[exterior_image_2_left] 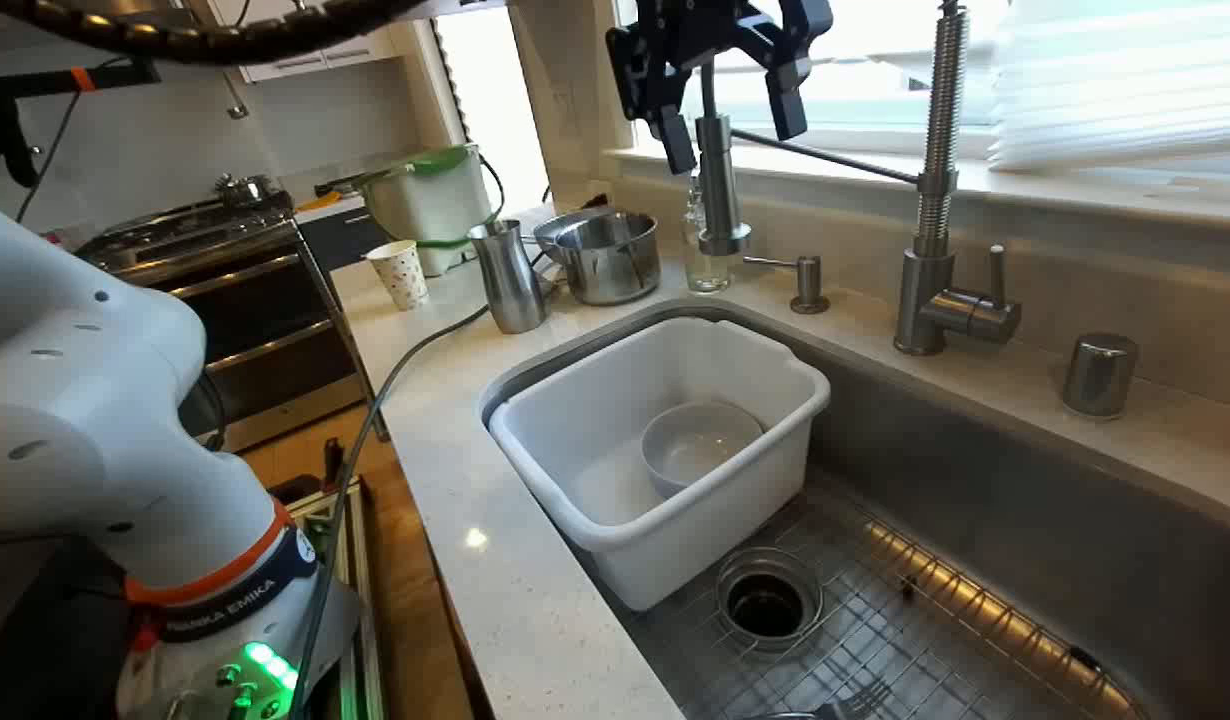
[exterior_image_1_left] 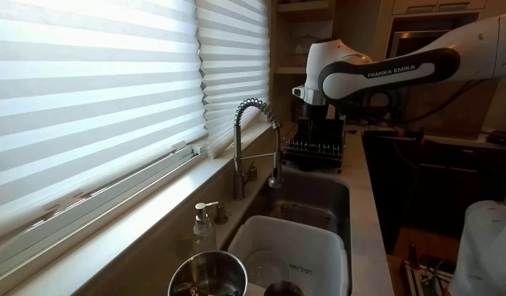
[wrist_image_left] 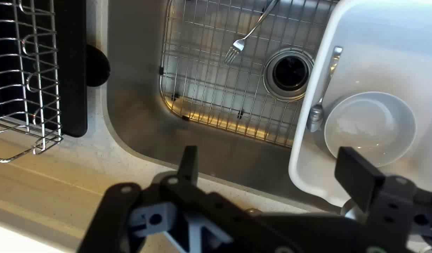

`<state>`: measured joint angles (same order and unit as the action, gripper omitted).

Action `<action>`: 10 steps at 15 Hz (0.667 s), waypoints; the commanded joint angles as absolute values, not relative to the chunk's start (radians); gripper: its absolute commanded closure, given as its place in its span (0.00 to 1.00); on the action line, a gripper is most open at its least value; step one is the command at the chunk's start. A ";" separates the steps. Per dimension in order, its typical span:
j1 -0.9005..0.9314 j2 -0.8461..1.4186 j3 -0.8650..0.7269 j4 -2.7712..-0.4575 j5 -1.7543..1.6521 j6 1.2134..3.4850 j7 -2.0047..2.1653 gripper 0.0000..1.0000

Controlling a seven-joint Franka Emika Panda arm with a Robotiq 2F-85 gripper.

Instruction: Open the faucet

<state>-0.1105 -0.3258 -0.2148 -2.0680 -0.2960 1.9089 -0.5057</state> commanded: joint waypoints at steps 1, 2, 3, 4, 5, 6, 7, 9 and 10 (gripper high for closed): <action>-0.112 -0.325 -0.213 -2.066 -0.295 1.907 -0.507 0.00; -0.112 -0.325 -0.213 -2.066 -0.295 1.907 -0.507 0.00; -0.112 -0.325 -0.213 -2.066 -0.295 1.907 -0.507 0.00; -0.112 -0.325 -0.213 -2.066 -0.295 1.907 -0.507 0.00; -0.112 -0.325 -0.213 -2.066 -0.295 1.907 -0.507 0.00; -0.112 -0.325 -0.213 -2.066 -0.295 1.907 -0.507 0.00; -0.112 -0.325 -0.213 -2.066 -0.295 1.907 -0.507 0.00; -0.114 -0.299 -0.214 -2.054 -0.293 1.910 -0.490 0.00; -0.112 -0.258 -0.221 -2.037 -0.278 1.927 -0.485 0.00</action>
